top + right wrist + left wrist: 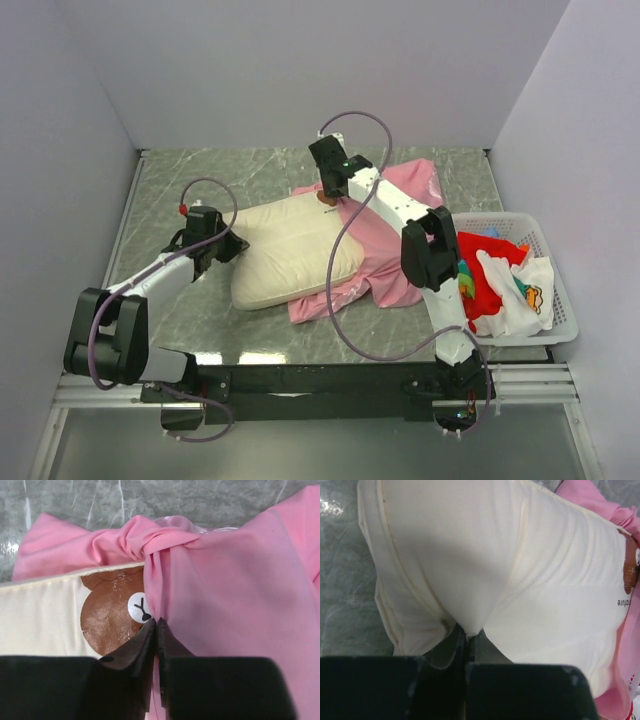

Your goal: Put the pillow into the pillowcase

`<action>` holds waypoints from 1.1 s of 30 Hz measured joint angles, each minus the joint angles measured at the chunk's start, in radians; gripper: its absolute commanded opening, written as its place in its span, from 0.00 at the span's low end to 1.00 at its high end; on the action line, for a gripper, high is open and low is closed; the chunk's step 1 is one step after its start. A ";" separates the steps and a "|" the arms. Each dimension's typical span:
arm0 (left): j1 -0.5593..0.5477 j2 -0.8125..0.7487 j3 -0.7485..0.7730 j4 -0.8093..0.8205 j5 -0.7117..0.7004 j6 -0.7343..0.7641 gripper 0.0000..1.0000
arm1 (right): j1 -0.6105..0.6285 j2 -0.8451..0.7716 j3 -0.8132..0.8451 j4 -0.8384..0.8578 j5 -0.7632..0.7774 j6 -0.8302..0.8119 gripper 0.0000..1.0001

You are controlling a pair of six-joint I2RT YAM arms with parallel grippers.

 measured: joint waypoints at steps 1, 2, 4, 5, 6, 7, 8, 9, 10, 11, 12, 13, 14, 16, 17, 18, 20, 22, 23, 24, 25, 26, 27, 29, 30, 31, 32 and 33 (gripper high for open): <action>0.000 -0.001 0.000 0.010 0.008 0.002 0.01 | 0.001 0.003 0.017 -0.018 -0.001 0.002 0.00; 0.000 -0.002 0.000 0.014 0.011 0.001 0.01 | 0.004 0.005 0.030 -0.029 -0.001 0.000 0.00; 0.000 -0.006 0.000 0.014 0.017 0.002 0.01 | 0.011 0.005 0.069 -0.054 0.001 -0.001 0.00; -0.002 -0.013 0.000 0.010 0.016 0.004 0.01 | 0.018 0.005 0.088 -0.066 0.002 -0.001 0.00; -0.006 -0.023 0.000 0.004 0.013 0.006 0.01 | 0.030 0.005 0.113 -0.080 0.007 -0.002 0.00; -0.015 -0.040 0.000 -0.009 0.003 0.008 0.01 | 0.049 0.005 0.145 -0.099 0.016 -0.003 0.00; -0.028 -0.060 0.000 -0.030 -0.009 0.014 0.01 | 0.071 0.005 0.173 -0.116 0.023 -0.006 0.00; -0.042 -0.081 0.000 -0.051 -0.021 0.019 0.01 | 0.093 0.005 0.195 -0.133 0.027 -0.009 0.00; -0.054 -0.099 0.002 -0.073 -0.029 0.024 0.01 | 0.122 0.005 0.224 -0.151 0.035 -0.012 0.00; -0.064 -0.112 0.005 -0.097 -0.036 0.026 0.01 | 0.154 0.003 0.244 -0.159 0.042 -0.013 0.00; -0.072 -0.122 0.008 -0.116 -0.042 0.027 0.01 | 0.188 -0.005 0.253 -0.162 0.047 -0.015 0.00; -0.078 -0.129 0.015 -0.145 -0.050 0.029 0.01 | 0.220 -0.015 0.253 -0.164 0.049 -0.016 0.00; -0.080 -0.131 0.022 -0.163 -0.055 0.031 0.01 | 0.246 -0.024 0.253 -0.166 0.048 -0.016 0.00; -0.081 -0.131 0.036 -0.196 -0.065 0.032 0.01 | 0.297 -0.042 0.252 -0.164 0.043 -0.015 0.00; -0.081 -0.131 0.043 -0.212 -0.069 0.033 0.01 | 0.316 -0.053 0.247 -0.161 0.040 -0.015 0.00; -0.081 -0.131 0.051 -0.225 -0.074 0.032 0.01 | 0.329 -0.064 0.239 -0.155 0.038 -0.016 0.00; -0.083 -0.125 0.069 -0.248 -0.089 0.032 0.01 | 0.332 -0.089 0.209 -0.144 0.031 -0.015 0.06; -0.084 -0.116 0.079 -0.252 -0.104 0.028 0.01 | 0.318 -0.098 0.187 -0.139 0.024 -0.013 0.19; -0.084 -0.113 0.079 -0.251 -0.108 0.023 0.01 | 0.307 -0.101 0.172 -0.133 0.022 -0.011 0.34; -0.084 -0.113 0.078 -0.252 -0.110 0.019 0.01 | 0.296 -0.104 0.153 -0.122 0.021 -0.010 0.39; -0.084 -0.113 0.076 -0.247 -0.111 0.011 0.01 | 0.279 -0.110 0.124 -0.111 0.019 -0.011 0.44; -0.084 -0.113 0.072 -0.240 -0.111 0.003 0.01 | 0.264 -0.113 0.102 -0.111 0.020 -0.014 0.53; -0.084 -0.113 0.066 -0.227 -0.110 -0.008 0.01 | 0.251 -0.113 0.089 -0.111 0.014 -0.016 0.58; -0.084 -0.112 0.051 -0.180 -0.107 -0.027 0.01 | 0.240 -0.113 0.084 -0.114 0.011 -0.022 0.67; -0.082 -0.111 0.046 -0.169 -0.106 -0.034 0.01 | 0.239 -0.117 0.084 -0.113 0.014 -0.024 0.70; -0.080 -0.110 0.039 -0.158 -0.105 -0.039 0.01 | 0.238 -0.127 0.083 -0.113 0.018 -0.024 0.73; -0.077 -0.105 0.034 -0.152 -0.104 -0.041 0.01 | 0.238 -0.140 0.081 -0.113 0.024 -0.024 0.80; -0.075 -0.101 0.029 -0.144 -0.103 -0.044 0.01 | 0.233 -0.167 0.059 -0.101 0.030 -0.023 0.83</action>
